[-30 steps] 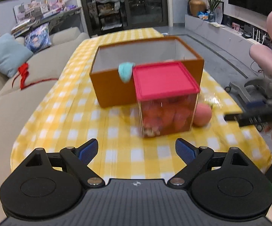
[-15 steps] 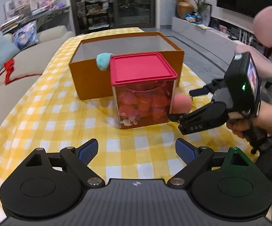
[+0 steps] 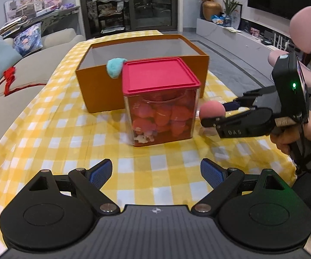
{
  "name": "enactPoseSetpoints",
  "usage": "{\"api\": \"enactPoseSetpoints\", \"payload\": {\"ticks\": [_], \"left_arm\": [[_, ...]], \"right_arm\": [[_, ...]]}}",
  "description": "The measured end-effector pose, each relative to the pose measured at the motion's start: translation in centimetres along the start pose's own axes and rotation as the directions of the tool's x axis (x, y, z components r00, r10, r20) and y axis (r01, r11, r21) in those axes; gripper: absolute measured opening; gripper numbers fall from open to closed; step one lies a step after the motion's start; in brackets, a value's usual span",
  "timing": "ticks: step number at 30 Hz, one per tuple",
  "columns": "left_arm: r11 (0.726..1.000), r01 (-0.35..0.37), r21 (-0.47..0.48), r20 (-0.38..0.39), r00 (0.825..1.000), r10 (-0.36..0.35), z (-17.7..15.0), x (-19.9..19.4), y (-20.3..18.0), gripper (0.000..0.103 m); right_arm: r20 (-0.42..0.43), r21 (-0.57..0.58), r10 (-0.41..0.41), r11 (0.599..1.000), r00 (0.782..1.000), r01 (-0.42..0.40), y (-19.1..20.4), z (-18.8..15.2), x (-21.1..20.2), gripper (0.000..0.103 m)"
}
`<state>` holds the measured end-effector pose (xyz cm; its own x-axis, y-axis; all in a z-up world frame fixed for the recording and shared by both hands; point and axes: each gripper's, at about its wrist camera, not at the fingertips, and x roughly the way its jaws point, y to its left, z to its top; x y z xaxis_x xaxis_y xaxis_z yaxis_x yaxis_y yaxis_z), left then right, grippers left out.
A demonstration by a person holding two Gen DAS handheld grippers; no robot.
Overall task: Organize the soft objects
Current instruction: 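Grasp the pink foam ball with the right gripper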
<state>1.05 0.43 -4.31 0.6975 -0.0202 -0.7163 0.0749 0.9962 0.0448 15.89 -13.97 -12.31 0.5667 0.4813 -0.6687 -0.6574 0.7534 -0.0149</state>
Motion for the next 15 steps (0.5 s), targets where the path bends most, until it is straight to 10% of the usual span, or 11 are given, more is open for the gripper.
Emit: {"api": "enactPoseSetpoints", "payload": {"ticks": [15], "left_arm": [[0.971, 0.222, 0.086, 0.112, 0.967, -0.231, 5.0, 2.6, -7.5, 0.103]], "right_arm": [[-0.018, 0.274, -0.21, 0.939, 0.978, 0.207, -8.3, -2.2, -5.8, 0.047]]}}
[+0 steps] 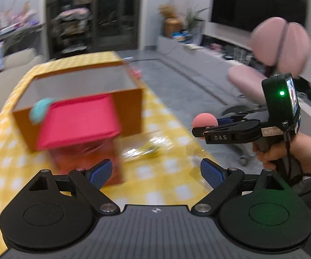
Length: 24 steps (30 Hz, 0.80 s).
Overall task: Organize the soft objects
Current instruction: 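Grasp the pink foam ball with the right gripper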
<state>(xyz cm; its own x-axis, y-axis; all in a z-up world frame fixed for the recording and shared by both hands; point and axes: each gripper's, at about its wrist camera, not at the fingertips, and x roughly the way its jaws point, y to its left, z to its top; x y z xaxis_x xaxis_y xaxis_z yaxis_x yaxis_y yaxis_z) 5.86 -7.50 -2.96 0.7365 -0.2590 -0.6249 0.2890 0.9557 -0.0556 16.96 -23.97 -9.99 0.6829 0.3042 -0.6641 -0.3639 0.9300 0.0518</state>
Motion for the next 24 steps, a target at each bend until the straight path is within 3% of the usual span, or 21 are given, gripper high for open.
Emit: {"api": "enactPoseSetpoints", "payload": {"ticks": [4, 9, 15, 21, 24], "left_arm": [[0.998, 0.006, 0.068, 0.018, 1.0, -0.007, 1.2, 3.4, -2.0, 0.103], [0.998, -0.013, 0.06, 0.015, 1.0, 0.013, 2.1, 7.2, -2.9, 0.103], [0.999, -0.004, -0.041, 0.002, 1.0, 0.004, 2.8, 10.7, -2.2, 0.103], [0.993, -0.013, -0.114, -0.023, 1.0, 0.011, 2.8, 13.7, -1.3, 0.103], [0.989, -0.072, -0.129, -0.031, 0.997, 0.069, 2.7, 14.6, -1.2, 0.103]], "right_arm": [[0.019, 0.154, -0.098, 0.984, 0.995, 0.094, -4.2, -0.5, -1.3, 0.047], [0.046, 0.212, -0.164, 0.966, 0.985, 0.151, -6.5, -0.4, -1.9, 0.047], [0.067, 0.244, -0.148, 0.961, 0.987, 0.128, -6.8, 0.4, -1.6, 0.047], [0.072, 0.195, -0.123, 0.975, 0.99, 0.107, -6.4, 1.0, -1.0, 0.047], [0.085, 0.214, -0.103, 0.973, 0.991, 0.083, -6.8, 1.0, -1.2, 0.047]]}}
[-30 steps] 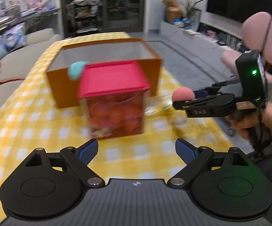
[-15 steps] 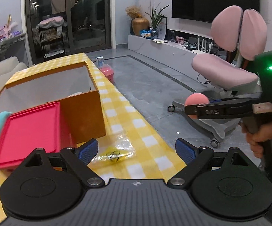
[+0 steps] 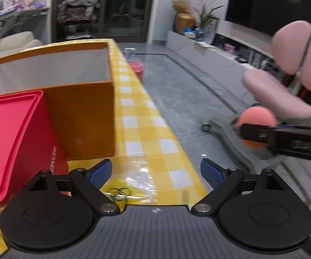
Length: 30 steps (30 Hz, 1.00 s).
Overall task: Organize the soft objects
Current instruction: 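Grasp the pink foam ball with the right gripper, then grasp the clear biohazard-print bag with the left gripper while the right gripper holds the ball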
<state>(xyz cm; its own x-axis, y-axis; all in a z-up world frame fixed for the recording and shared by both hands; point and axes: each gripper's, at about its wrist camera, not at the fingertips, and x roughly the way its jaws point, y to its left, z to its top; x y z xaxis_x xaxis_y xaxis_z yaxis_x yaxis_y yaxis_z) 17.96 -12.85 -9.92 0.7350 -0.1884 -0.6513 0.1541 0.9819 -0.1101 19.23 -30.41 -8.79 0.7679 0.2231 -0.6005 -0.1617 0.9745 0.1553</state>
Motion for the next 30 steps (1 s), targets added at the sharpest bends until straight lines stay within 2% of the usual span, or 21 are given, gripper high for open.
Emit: {"api": "enactPoseSetpoints", "payload": {"ticks": [4, 8, 12, 15, 16, 17, 18, 19, 20, 22, 30], "left_arm": [[0.995, -0.1, 0.021, -0.032, 0.994, 0.101, 0.1, 1.3, -0.6, 0.103], [0.98, -0.198, 0.031, -0.096, 0.975, 0.2, 0.2, 2.5, -1.1, 0.1], [0.969, -0.217, -0.121, -0.182, 0.964, 0.194, -0.1, 3.5, 0.8, 0.087], [0.967, -0.221, -0.124, -0.159, 0.967, 0.2, -0.5, 3.4, 1.2, 0.084], [0.967, -0.229, -0.113, -0.155, 0.965, 0.21, -0.6, 3.4, 1.2, 0.081], [0.965, -0.242, -0.097, -0.152, 0.962, 0.226, -0.7, 3.4, 1.0, 0.071], [0.966, -0.248, -0.073, -0.146, 0.961, 0.236, -0.9, 3.4, 0.9, 0.066], [0.971, -0.231, -0.063, -0.134, 0.966, 0.221, -1.0, 3.1, 0.7, 0.049], [0.973, -0.224, -0.047, -0.128, 0.968, 0.217, -1.1, 2.8, 0.2, 0.036], [0.977, -0.213, -0.017, -0.126, 0.97, 0.209, -1.4, 2.2, -0.6, 0.02], [0.983, -0.181, 0.038, -0.171, 0.968, 0.185, -4.5, -2.1, -1.5, 0.002]], "right_arm": [[0.0, 0.01, 0.013, 1.0, 1.0, -0.013, -0.2, 0.1, 0.0, 0.047], [0.014, 0.015, 0.015, 1.0, 1.0, -0.015, -0.2, 0.0, -0.1, 0.047], [0.035, 0.042, 0.028, 0.999, 0.999, -0.03, -0.5, 0.1, -0.6, 0.047], [0.049, 0.06, 0.036, 0.997, 0.998, -0.039, -0.6, 0.1, -0.9, 0.047], [0.052, 0.063, 0.039, 0.997, 0.998, -0.042, -0.6, 0.1, -1.0, 0.047], [0.052, 0.065, 0.042, 0.997, 0.998, -0.045, -0.6, 0.1, -1.0, 0.047], [0.053, 0.065, 0.042, 0.997, 0.998, -0.045, -0.6, 0.1, -1.0, 0.047], [0.052, 0.065, 0.042, 0.997, 0.998, -0.045, -0.5, 0.1, -1.0, 0.047], [0.048, 0.064, 0.045, 0.997, 0.998, -0.048, -0.6, 0.1, -1.0, 0.047], [0.043, 0.061, 0.046, 0.997, 0.998, -0.049, -0.4, 0.1, -0.9, 0.047], [0.034, 0.058, 0.071, 0.996, 0.997, -0.073, -0.3, 0.0, -1.1, 0.047]]}}
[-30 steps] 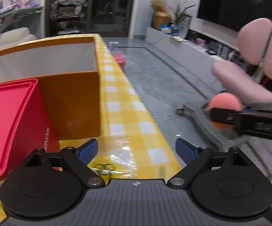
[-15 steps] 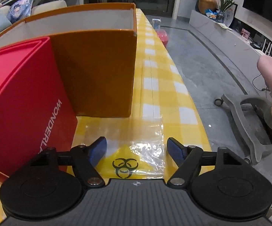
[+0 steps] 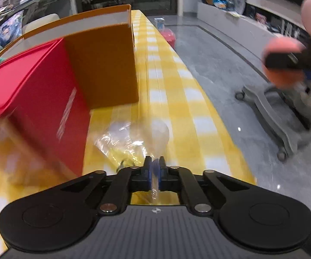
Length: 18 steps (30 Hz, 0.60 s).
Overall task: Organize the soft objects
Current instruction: 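Grasp the clear biohazard-print bag with the left gripper while the right gripper holds the ball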
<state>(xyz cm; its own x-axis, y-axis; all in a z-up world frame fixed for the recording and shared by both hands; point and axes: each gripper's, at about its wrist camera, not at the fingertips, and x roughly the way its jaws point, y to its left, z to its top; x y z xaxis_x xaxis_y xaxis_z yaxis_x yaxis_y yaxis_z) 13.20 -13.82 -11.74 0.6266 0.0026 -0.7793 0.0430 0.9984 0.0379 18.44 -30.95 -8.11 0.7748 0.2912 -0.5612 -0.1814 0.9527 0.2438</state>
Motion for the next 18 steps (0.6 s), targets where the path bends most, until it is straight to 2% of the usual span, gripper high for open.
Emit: {"api": "enactPoseSetpoints", "payload": {"ticks": [3, 6, 10, 14, 16, 18], "left_arm": [[1.0, 0.003, 0.029, -0.022, 1.0, -0.003, -1.7, -1.6, 0.9, 0.001], [0.999, -0.026, 0.041, -0.047, 0.999, 0.028, -2.7, -2.7, 1.9, 0.001], [0.998, -0.048, 0.037, -0.109, 0.993, 0.052, -3.1, -3.7, 3.6, 0.001], [0.996, -0.08, 0.032, -0.155, 0.984, 0.084, -4.6, -5.0, 6.2, 0.001], [0.995, -0.1, 0.009, -0.175, 0.98, 0.1, -5.7, -5.9, 7.9, 0.0], [0.994, -0.095, -0.057, -0.196, 0.977, 0.082, -6.8, -6.8, 10.2, 0.0]], "right_arm": [[-0.005, -0.004, 0.026, 1.0, 1.0, -0.026, 0.4, 0.0, -0.1, 0.047], [-0.009, -0.017, 0.083, 0.996, 0.996, -0.083, 1.3, -0.1, -0.3, 0.047], [-0.024, -0.04, 0.192, 0.98, 0.981, -0.193, 3.4, -0.5, -0.4, 0.047], [-0.074, -0.08, 0.245, 0.965, 0.967, -0.25, 6.0, -1.2, 0.0, 0.047], [-0.102, -0.092, 0.27, 0.956, 0.958, -0.279, 7.2, -1.6, 0.3, 0.047], [-0.132, -0.103, 0.296, 0.945, 0.946, -0.31, 8.5, -2.0, 0.5, 0.047]]}}
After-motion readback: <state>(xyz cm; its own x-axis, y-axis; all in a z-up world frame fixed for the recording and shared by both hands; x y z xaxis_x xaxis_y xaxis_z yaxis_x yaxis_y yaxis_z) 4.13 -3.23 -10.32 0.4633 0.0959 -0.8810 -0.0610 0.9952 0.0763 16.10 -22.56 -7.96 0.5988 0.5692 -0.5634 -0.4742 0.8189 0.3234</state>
